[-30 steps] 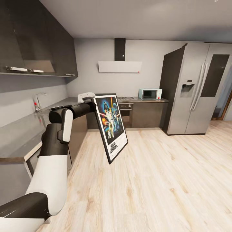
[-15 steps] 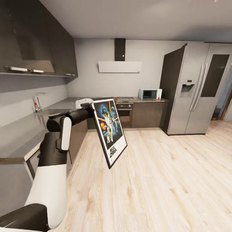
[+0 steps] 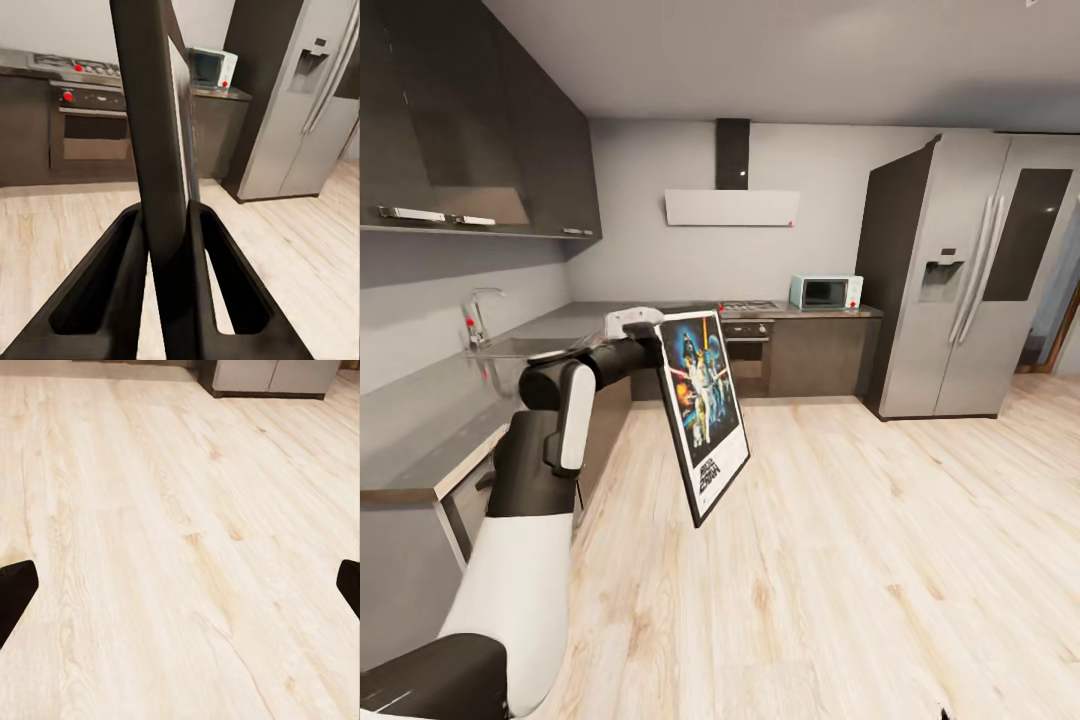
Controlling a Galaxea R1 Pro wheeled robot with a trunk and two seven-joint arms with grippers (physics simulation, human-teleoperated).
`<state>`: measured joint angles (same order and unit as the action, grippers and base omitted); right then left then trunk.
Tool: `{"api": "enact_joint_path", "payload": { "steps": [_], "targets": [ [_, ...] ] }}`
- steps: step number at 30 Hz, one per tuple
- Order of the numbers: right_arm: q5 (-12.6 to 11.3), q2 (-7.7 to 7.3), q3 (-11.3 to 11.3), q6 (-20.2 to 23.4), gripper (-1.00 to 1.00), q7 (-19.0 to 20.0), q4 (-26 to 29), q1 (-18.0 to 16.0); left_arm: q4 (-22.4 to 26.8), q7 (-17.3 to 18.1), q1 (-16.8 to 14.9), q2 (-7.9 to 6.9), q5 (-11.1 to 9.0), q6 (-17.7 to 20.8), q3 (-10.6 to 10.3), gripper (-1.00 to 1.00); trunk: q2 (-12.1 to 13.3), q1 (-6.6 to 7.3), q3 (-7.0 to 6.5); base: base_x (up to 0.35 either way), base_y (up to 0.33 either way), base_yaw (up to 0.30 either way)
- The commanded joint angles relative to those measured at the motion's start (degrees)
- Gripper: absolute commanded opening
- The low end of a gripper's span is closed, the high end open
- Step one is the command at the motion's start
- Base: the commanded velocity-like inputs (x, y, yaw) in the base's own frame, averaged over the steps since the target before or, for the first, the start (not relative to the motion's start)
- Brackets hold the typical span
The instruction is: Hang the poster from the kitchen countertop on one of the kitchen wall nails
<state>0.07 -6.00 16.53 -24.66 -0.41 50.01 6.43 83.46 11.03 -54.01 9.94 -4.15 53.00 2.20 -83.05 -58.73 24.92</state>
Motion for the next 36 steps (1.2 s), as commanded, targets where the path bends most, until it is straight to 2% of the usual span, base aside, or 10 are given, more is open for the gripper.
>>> {"api": "enact_joint_path", "payload": {
  "steps": [1,4,7,14,22,24,27,32,35,36],
  "targets": [
    [0.07,0.76,-0.09,-0.04,1.0,-0.2,0.97,0.0,0.03,-1.92,-0.05,0.06,-0.37,0.38,-1.61,-1.0,-0.03,0.0,0.05,0.0,0.0,0.0],
    [0.13,1.78,-0.19,0.01,1.0,-0.41,2.05,-0.01,0.02,-4.14,-0.05,0.06,-0.44,0.44,-3.69,-1.0,-0.03,0.0,0.05,0.0,0.0,0.0],
    [0.88,4.1,-0.41,0.14,1.0,-0.79,3.27,-0.89,-0.21,-5.92,-0.05,0.06,-0.43,0.86,-5.58,-1.0,-0.03,0.0,0.05,0.0,0.0,0.0],
    [3.69,6.21,-2.04,3.48,1.0,-2.09,3.81,-3.17,-1.95,-6.65,-0.13,0.06,-0.36,3.39,-6.5,-1.0,-0.03,0.0,0.05,0.0,0.0,0.0],
    [3.99,7.1,-9.39,4.17,1.0,-9.17,3.86,-4.72,-4.64,-6.78,-2.81,0.06,-0.4,3.66,-6.59,-1.0,-0.03,0.0,0.05,0.0,0.0,0.0],
    [3.98,7.63,-12.55,4.29,1.0,-11.58,3.85,-5.9,-5.95,-6.8,-4.91,0.06,-0.41,3.67,-6.59,-1.0,-0.03,0.0,0.05,0.0,0.0,0.0],
    [3.99,8.83,-14.38,5.31,1.0,-13.02,3.85,-6.79,-7.47,-6.81,-6.69,0.06,-0.47,3.68,-6.6,-1.0,-0.03,0.0,0.05,0.0,0.0,0.0],
    [4.04,10.63,-15.53,9.4,1.0,-13.81,4.77,-8.0,-9.43,-6.81,-8.34,0.06,-0.49,3.68,-6.6,-1.0,-0.03,0.0,0.05,0.0,0.0,0.0],
    [4.05,11.11,-17.73,10.68,1.0,-14.15,5.5,-8.78,-10.56,-6.81,-9.81,0.06,-0.5,3.68,-6.56,-1.0,-0.03,0.0,0.05,0.0,0.0,0.0],
    [4.06,11.25,-19.56,11.03,1.0,-15.24,5.9,-9.09,-11.06,-6.83,-10.31,0.06,-0.64,3.68,-6.54,-1.0,-0.03,0.0,0.05,0.0,0.0,0.0]
  ]
}}
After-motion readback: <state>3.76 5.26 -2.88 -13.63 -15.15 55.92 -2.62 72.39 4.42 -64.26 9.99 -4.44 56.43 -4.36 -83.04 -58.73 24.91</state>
